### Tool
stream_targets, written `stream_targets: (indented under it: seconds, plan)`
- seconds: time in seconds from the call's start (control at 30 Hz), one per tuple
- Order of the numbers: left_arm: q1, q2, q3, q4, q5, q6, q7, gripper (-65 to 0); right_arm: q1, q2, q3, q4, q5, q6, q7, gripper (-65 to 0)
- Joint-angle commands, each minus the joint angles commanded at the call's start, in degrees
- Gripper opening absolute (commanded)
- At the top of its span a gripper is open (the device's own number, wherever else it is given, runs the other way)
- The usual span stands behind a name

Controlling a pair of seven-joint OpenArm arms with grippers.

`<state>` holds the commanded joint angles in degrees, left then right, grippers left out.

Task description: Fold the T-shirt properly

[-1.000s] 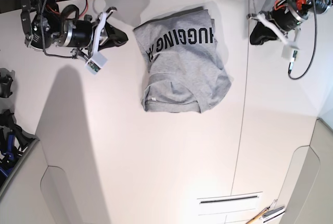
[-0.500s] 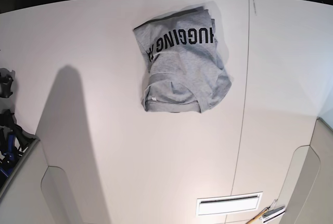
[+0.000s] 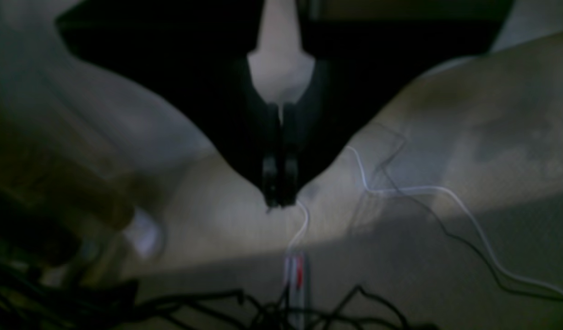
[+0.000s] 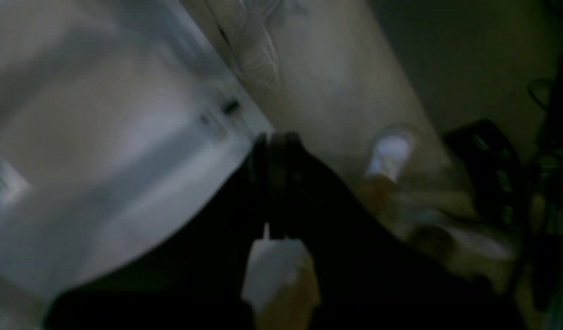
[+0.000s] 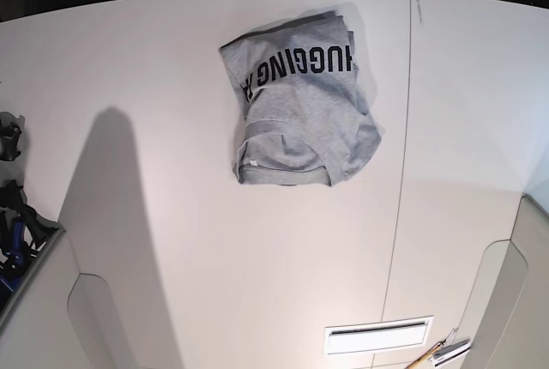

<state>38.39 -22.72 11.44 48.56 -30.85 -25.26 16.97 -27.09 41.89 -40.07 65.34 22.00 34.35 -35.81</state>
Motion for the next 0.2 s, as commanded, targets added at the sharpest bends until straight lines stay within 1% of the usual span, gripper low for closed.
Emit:
stream_targets:
  seconds: [0.07, 0.2]
  plan:
    - [-2.6, 0.0, 4.1, -1.2, -0.2, 5.3, 0.0, -65.0, 2.1, -2.1, -0.7, -4.5, -0.2, -0.02, 0.0, -65.0]
    - [-6.2, 0.0, 12.0, -1.3, -0.2, 12.7, 0.0, -65.0, 4.3, -5.6, -0.4, -10.0, -0.2, -0.07, -0.1, -65.0]
